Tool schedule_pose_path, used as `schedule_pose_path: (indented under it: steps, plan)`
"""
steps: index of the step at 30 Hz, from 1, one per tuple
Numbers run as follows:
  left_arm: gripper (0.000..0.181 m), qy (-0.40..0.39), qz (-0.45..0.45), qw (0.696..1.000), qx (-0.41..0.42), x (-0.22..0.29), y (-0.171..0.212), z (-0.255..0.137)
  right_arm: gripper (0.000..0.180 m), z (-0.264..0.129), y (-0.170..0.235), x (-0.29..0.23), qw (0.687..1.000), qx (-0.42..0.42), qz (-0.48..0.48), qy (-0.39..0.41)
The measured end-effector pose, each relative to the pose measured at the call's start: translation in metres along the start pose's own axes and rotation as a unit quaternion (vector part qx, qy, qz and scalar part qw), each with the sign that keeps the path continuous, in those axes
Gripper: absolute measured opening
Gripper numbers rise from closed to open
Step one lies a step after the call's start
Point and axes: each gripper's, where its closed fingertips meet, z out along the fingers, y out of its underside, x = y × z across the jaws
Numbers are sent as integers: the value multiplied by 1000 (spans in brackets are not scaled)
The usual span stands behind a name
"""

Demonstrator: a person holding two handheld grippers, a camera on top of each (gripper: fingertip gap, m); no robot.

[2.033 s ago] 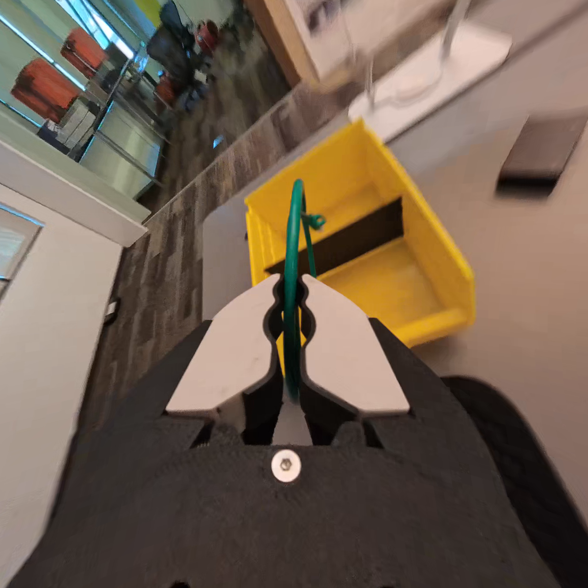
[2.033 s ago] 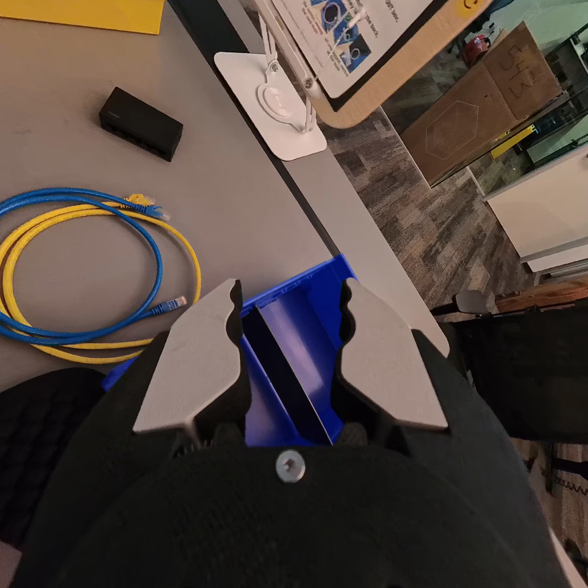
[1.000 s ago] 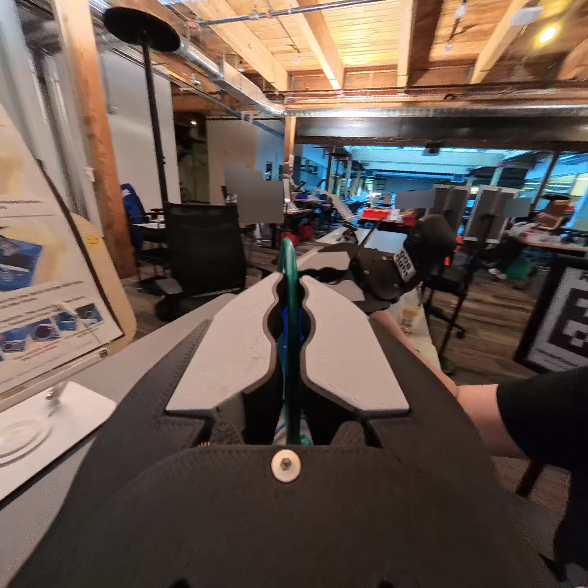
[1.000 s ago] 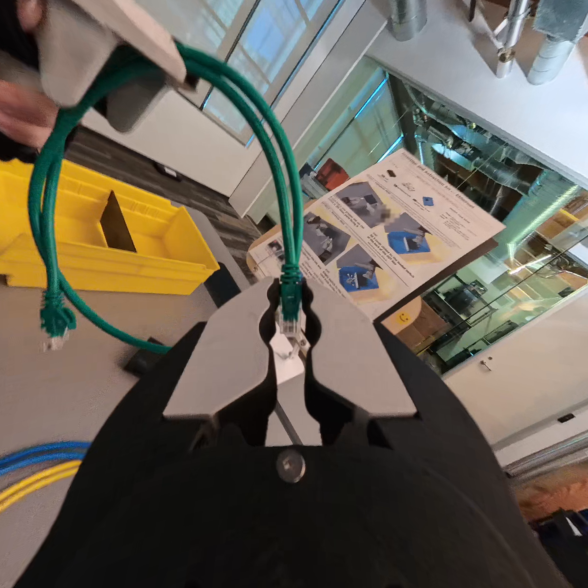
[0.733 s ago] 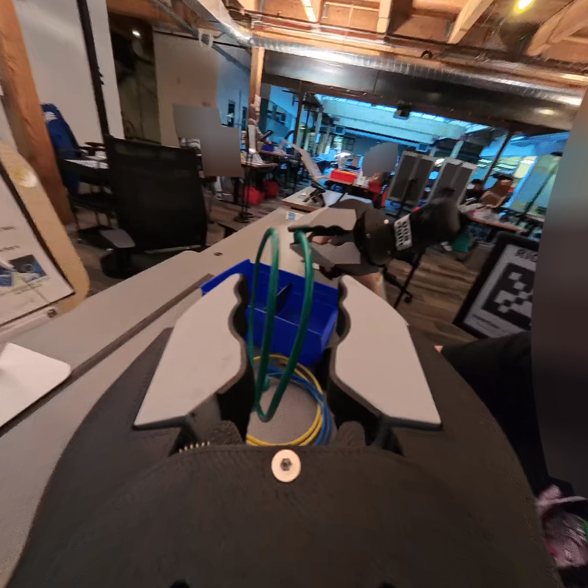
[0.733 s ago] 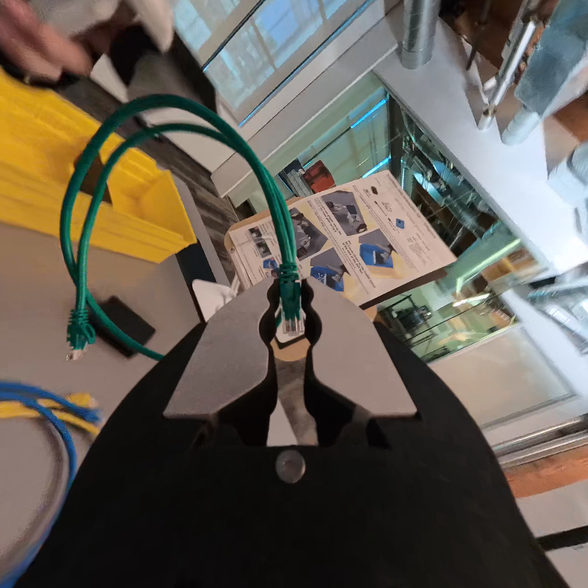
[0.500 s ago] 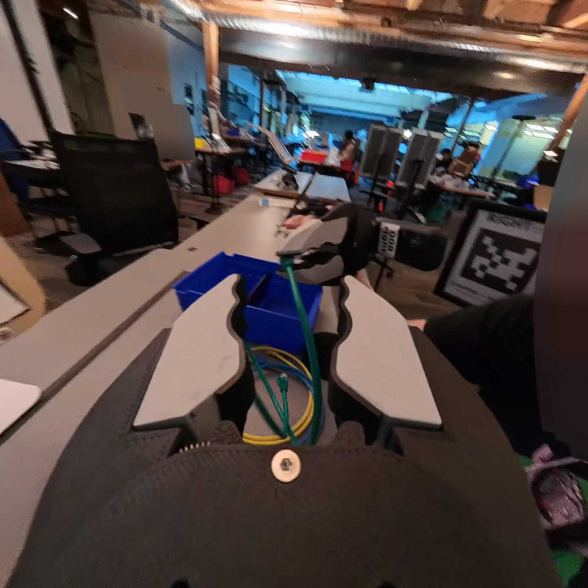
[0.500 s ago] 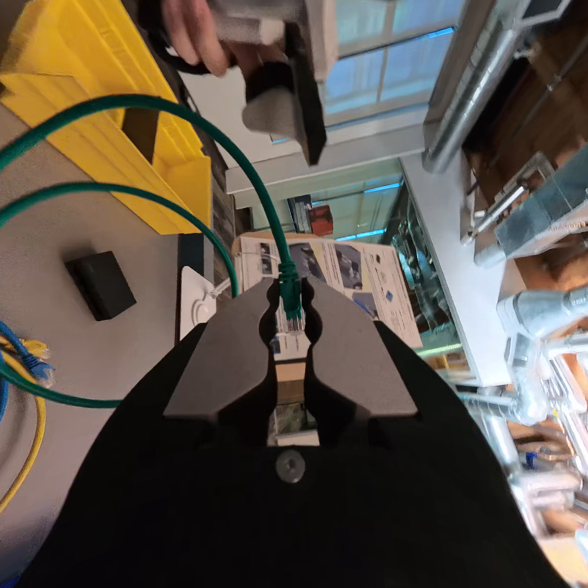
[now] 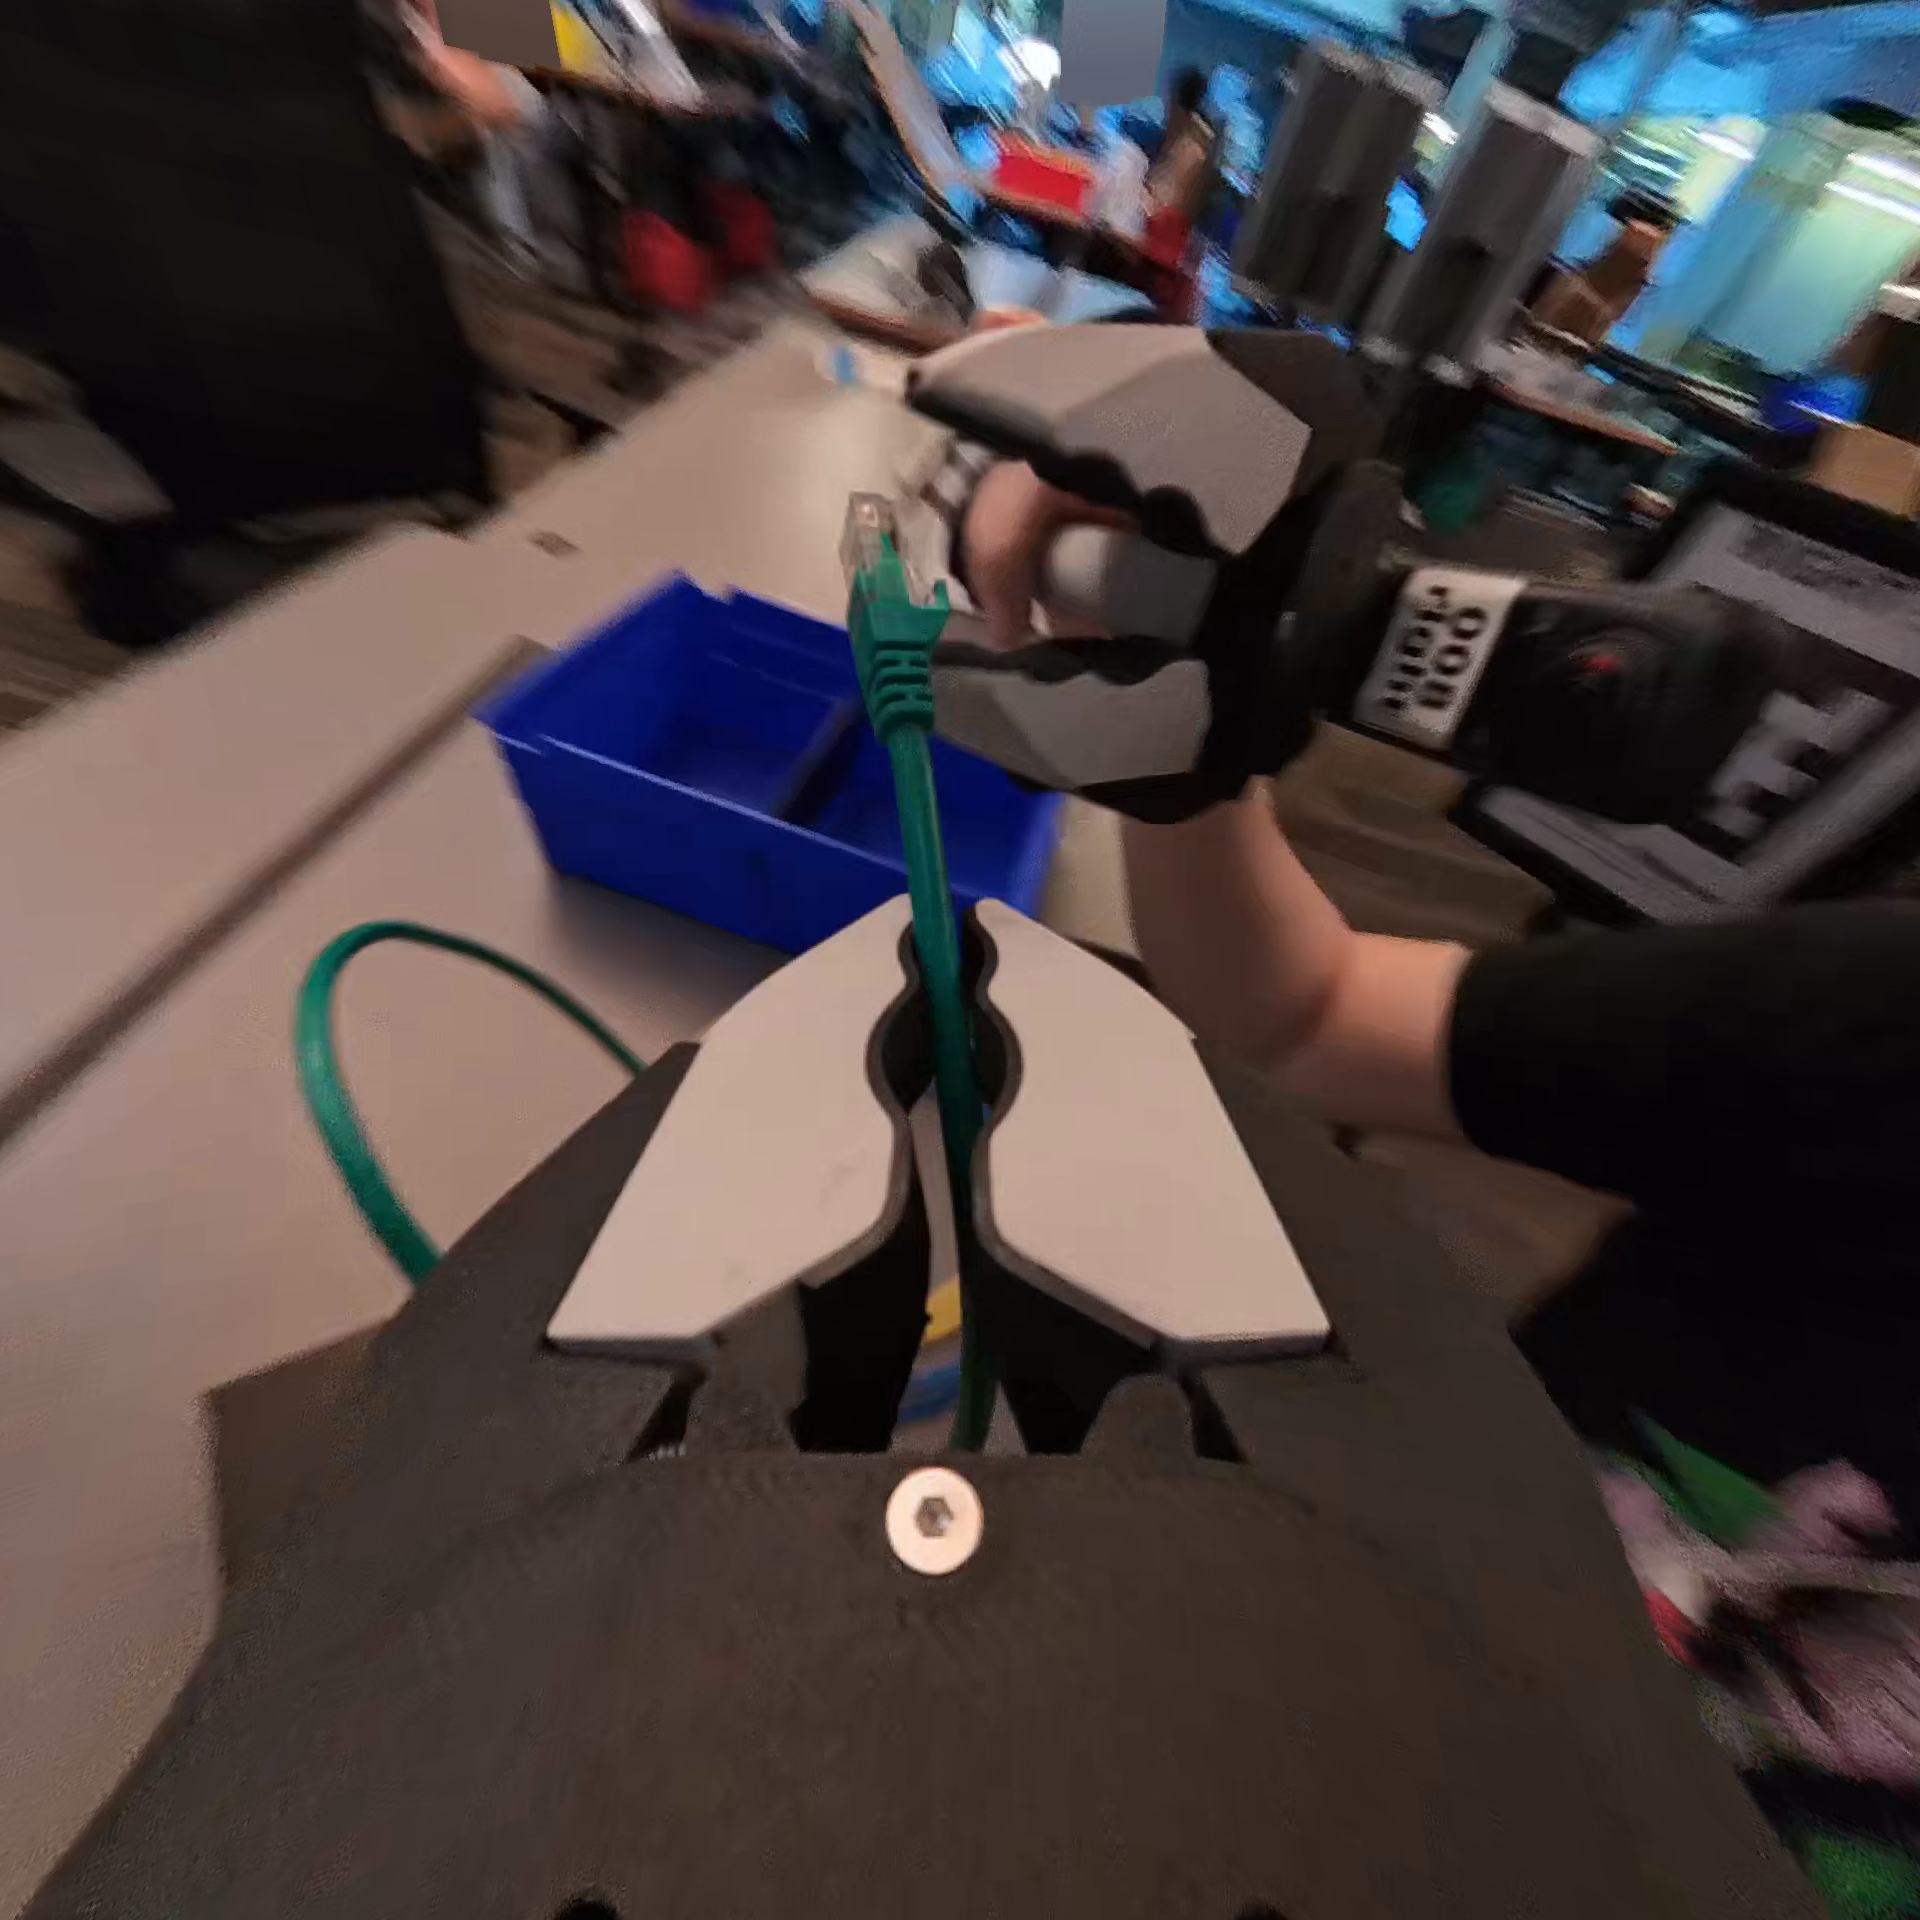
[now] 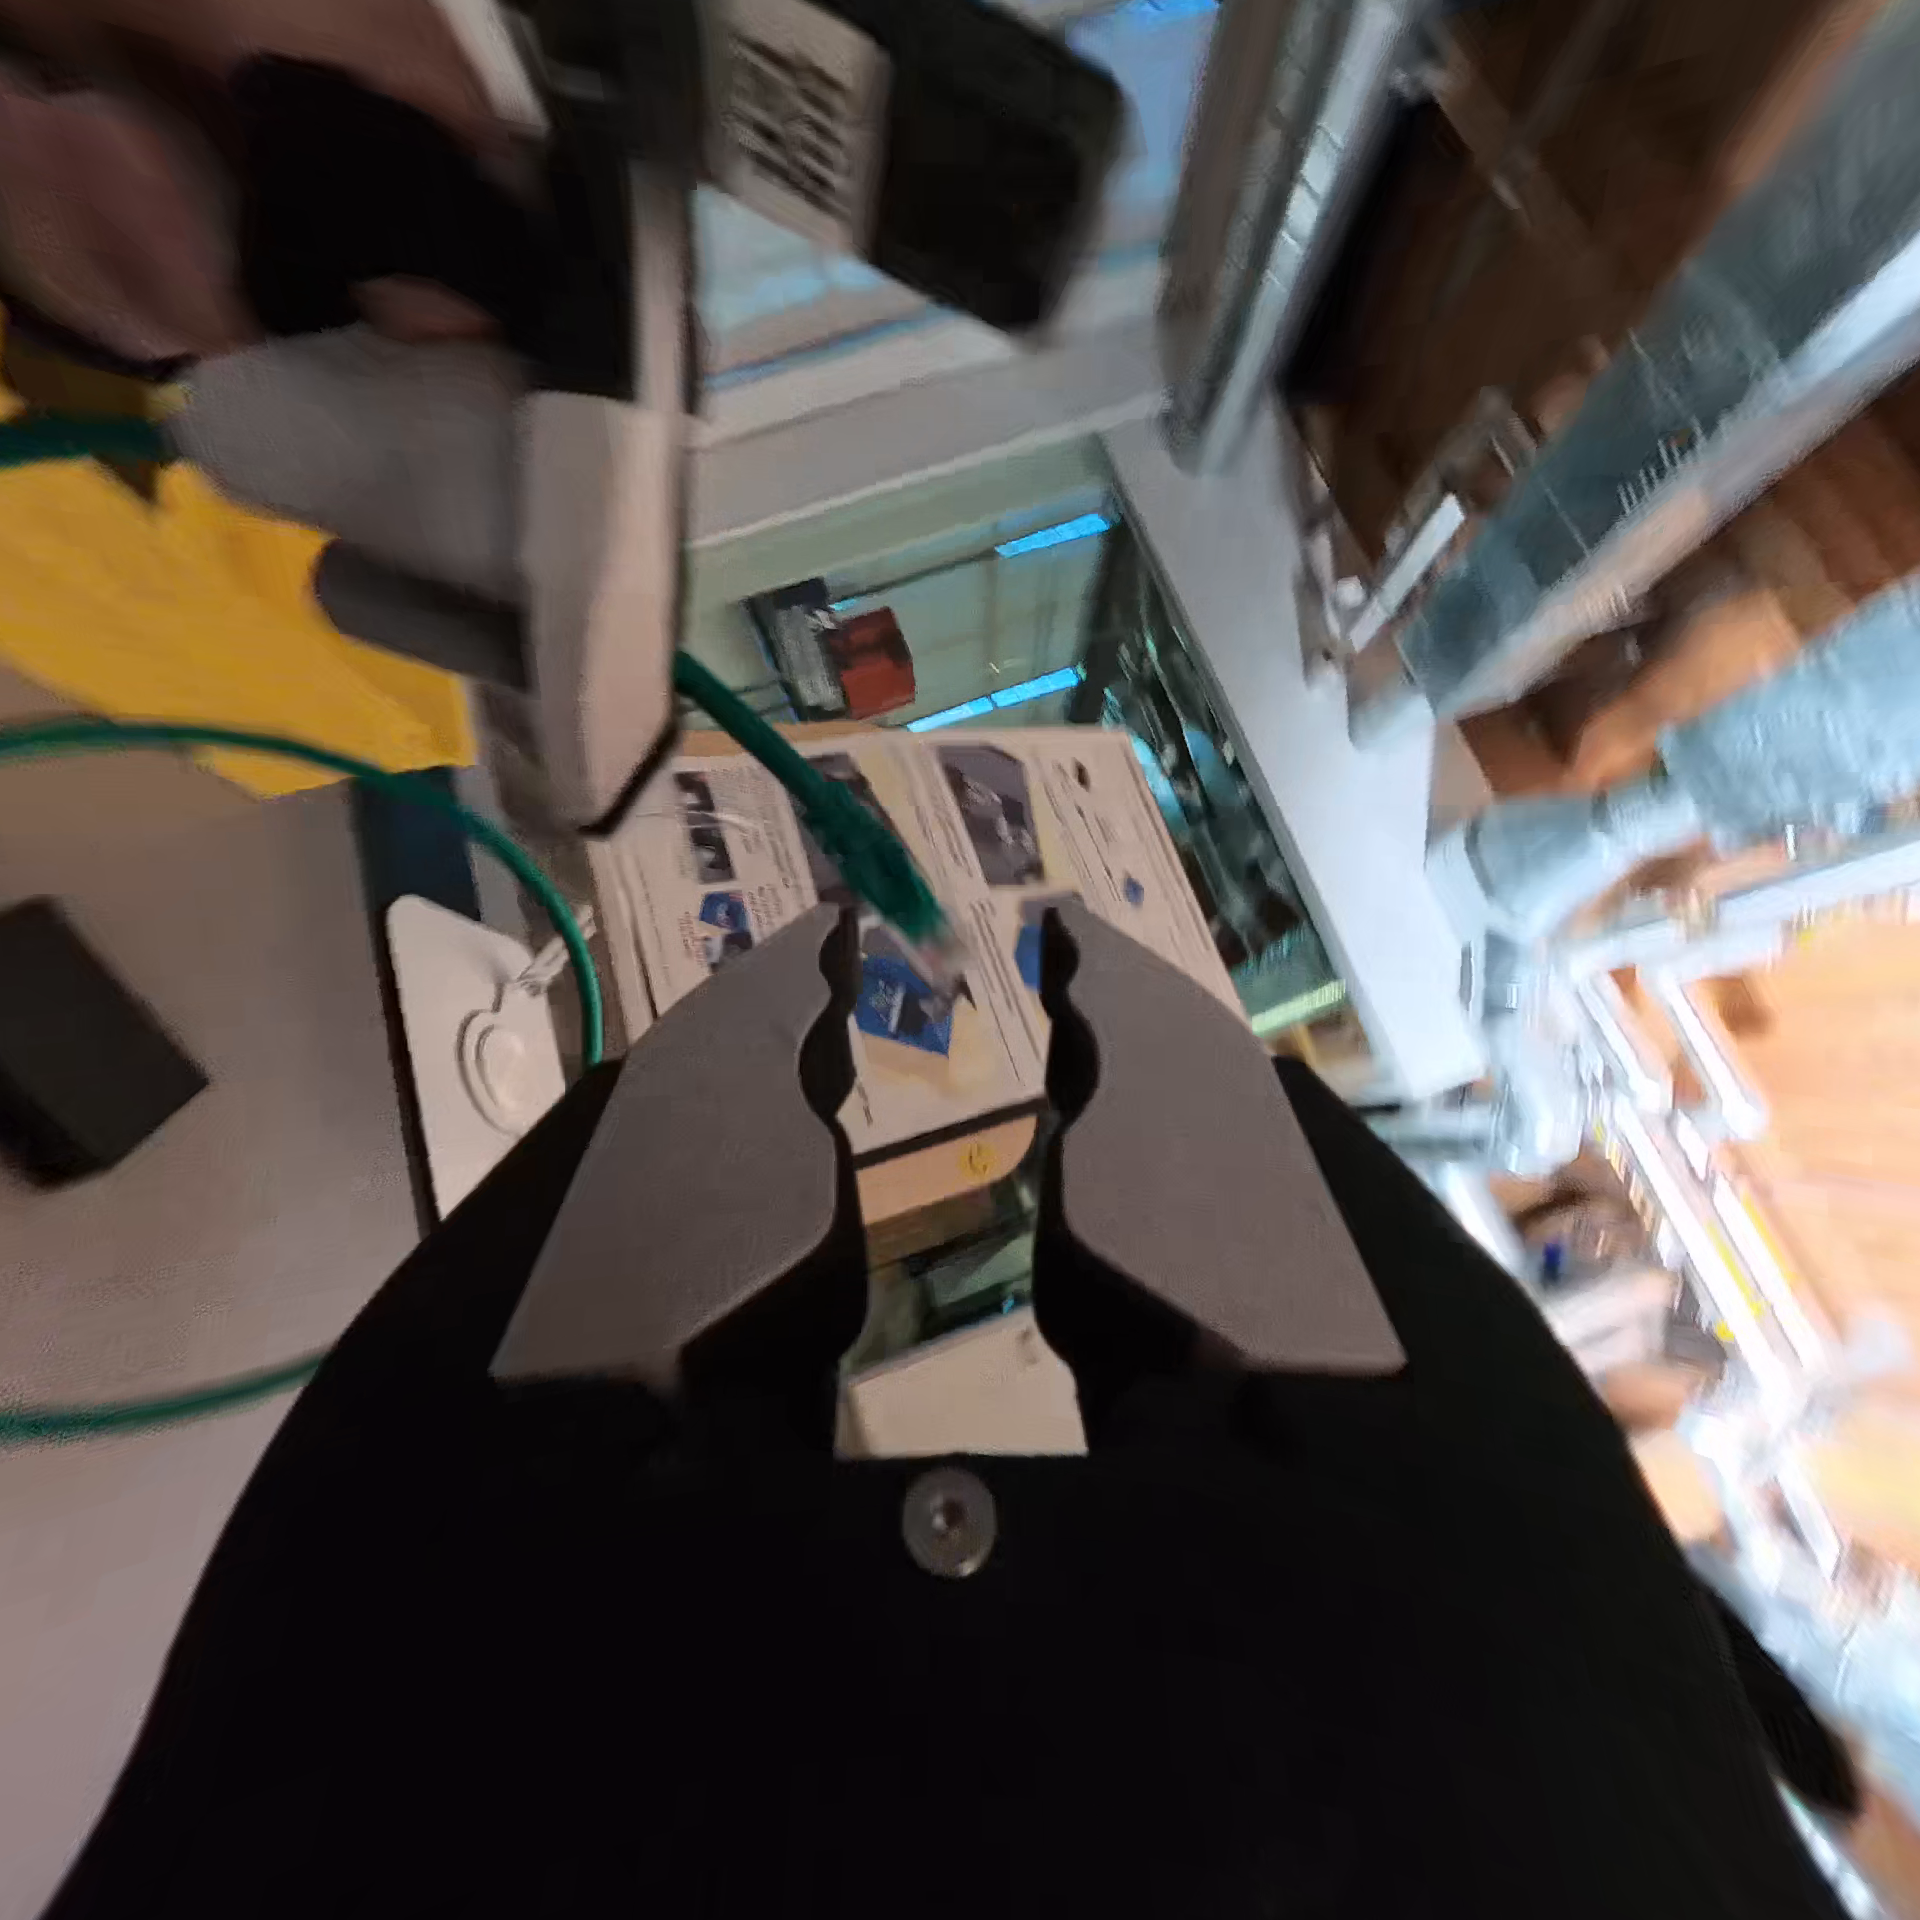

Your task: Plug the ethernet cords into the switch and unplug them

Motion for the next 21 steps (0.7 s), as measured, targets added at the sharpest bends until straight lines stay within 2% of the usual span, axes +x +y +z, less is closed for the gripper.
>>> schedule_pose_path:
  steps: [2,4,5,7,8,9,10,13,15,17,19,21]
  plan:
    - [1,-50,21,996,65,-11,-19,-6,39,-2,21,29,993,-26,100,57]
    - [1,-89,43,988,117,-17,-33,-12,35,-4,36,50,955,-24,282,86]
    - [1,-109,57,984,131,-20,-37,-14,37,-1,34,48,917,2,394,55]
    - [1,-146,78,975,148,-25,-41,-14,39,3,12,39,799,91,592,-47]
    - [1,-159,88,971,153,-26,-42,-13,40,5,2,36,735,128,659,-91]
    - [1,-175,95,967,156,-28,-42,-12,40,9,-2,32,685,143,704,-119]
    - [1,-195,102,964,152,-31,-41,-10,40,13,-2,25,659,143,726,-137]
    - [1,-242,130,954,121,-39,-35,-2,39,25,-3,10,634,140,746,-150]
    - [1,-250,140,952,106,-40,-31,3,39,28,-6,6,600,148,770,-158]
    - [1,-249,146,953,92,-40,-26,11,36,33,1,0,580,133,788,-154]
    - [16,-264,153,950,65,-46,-17,20,15,36,8,-7,571,124,796,-159]
    - [32,-273,170,946,50,-48,-10,28,14,38,11,-12,567,123,795,-178]
